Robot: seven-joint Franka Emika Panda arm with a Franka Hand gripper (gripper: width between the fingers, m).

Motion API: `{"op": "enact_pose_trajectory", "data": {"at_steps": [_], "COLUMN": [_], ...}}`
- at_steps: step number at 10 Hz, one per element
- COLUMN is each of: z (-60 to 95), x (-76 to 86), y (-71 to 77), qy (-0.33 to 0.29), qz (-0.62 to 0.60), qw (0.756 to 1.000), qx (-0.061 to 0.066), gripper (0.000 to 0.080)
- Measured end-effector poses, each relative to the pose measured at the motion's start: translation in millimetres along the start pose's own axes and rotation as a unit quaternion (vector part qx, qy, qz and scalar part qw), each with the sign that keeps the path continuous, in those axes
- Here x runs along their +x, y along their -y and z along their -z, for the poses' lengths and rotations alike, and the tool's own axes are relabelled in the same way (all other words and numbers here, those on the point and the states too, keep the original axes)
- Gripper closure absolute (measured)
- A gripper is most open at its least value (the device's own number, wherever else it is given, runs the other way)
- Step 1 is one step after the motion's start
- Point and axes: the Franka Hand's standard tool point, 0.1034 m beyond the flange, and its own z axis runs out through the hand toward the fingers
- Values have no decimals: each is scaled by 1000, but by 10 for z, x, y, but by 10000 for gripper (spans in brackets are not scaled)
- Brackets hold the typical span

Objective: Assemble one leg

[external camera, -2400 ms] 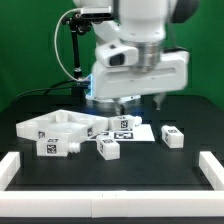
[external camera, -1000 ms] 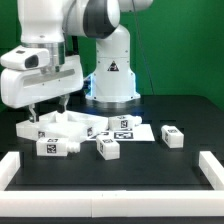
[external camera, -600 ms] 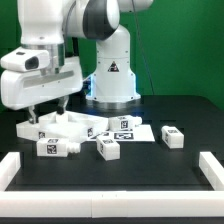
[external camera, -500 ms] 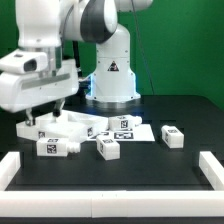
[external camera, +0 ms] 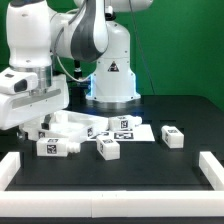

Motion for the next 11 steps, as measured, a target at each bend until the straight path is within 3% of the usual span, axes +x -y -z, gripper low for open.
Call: {"op": "enact_pose_trajectory", "data": {"at_steps": [1,3,5,6,7,8,9,10,11], "z": [-1,-3,-3,13,131,299,455,605,686], "x": [0,-1,-2,-42,-133,-156,-85,78,319], "y": [1,3,3,28,49,18,3,18,-35], "qy": [0,0,0,1,2,1,2,7,12], "qz": [0,0,-1,-12,-42,-76,-124,-181,-248], "qw": [1000,1000,1000,1000,999,997,992,983,968], "qx": [0,0,0,10,27,29,30,39,37], "gripper": [404,723,746,746,746,746,746,746,746]}}
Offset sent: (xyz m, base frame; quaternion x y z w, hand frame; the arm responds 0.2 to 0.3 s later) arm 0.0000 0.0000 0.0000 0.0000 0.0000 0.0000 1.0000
